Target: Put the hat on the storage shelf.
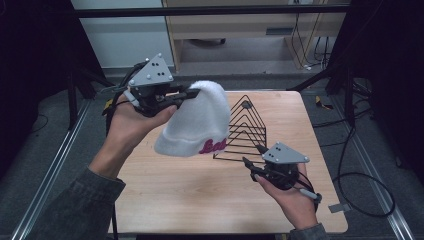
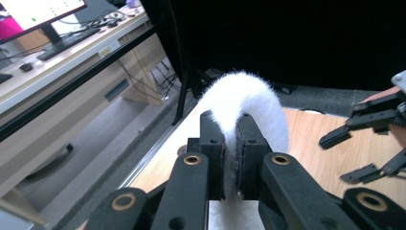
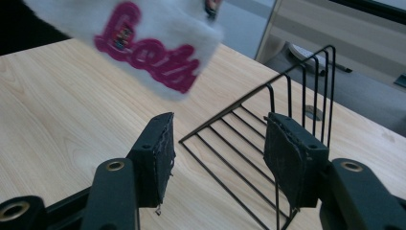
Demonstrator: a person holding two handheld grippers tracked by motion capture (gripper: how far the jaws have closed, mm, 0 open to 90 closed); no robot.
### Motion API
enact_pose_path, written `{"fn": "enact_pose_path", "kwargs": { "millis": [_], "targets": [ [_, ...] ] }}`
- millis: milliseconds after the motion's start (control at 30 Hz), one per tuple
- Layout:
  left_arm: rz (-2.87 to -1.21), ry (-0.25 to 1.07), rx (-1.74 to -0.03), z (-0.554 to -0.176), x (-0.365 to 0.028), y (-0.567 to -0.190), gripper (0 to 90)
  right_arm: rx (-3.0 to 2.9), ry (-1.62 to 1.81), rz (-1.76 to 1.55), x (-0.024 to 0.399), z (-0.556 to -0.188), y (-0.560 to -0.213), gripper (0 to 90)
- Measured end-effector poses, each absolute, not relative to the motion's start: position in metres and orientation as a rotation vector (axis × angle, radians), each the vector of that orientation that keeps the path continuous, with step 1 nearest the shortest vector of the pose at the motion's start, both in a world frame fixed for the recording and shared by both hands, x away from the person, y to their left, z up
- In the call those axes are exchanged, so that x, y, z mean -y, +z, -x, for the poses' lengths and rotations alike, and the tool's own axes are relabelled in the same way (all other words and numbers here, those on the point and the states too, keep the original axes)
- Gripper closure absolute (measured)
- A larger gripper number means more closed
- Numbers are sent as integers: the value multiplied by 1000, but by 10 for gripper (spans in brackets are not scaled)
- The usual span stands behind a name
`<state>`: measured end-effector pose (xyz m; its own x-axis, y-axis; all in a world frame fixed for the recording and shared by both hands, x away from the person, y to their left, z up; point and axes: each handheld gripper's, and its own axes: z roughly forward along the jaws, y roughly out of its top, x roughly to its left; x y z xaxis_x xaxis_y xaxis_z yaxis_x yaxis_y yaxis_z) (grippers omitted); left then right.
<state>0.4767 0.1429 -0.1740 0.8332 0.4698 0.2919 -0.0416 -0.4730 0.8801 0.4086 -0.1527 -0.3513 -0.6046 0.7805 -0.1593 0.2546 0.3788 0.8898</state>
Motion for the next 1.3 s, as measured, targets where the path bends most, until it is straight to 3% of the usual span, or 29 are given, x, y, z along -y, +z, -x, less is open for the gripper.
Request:
{"fn": "enact_pose_path", "kwargs": {
  "millis": [133,300,667,800,933,1300],
  "targets": [
    [-1978,604,-286,-477,-134,-170,843,-2066,1236,-864,146,-415,-341,459],
    [-1972,595,-257,-474,-127,-168,842,-2057,1276,-865,141,-421,-328,552],
    [-1967,576,-218,-475,-113,-169,842,-2037,1453,-890,135,-440,-305,463],
    [-1975,578,-225,-480,-111,-170,841,-2064,1461,-877,133,-450,-307,677],
    [-1947,568,-256,-487,-114,-169,841,-2047,1410,-864,137,-454,-300,817],
    [-1863,584,-360,-521,-111,-166,839,-1993,1322,-854,154,-470,-271,827]
  ]
}}
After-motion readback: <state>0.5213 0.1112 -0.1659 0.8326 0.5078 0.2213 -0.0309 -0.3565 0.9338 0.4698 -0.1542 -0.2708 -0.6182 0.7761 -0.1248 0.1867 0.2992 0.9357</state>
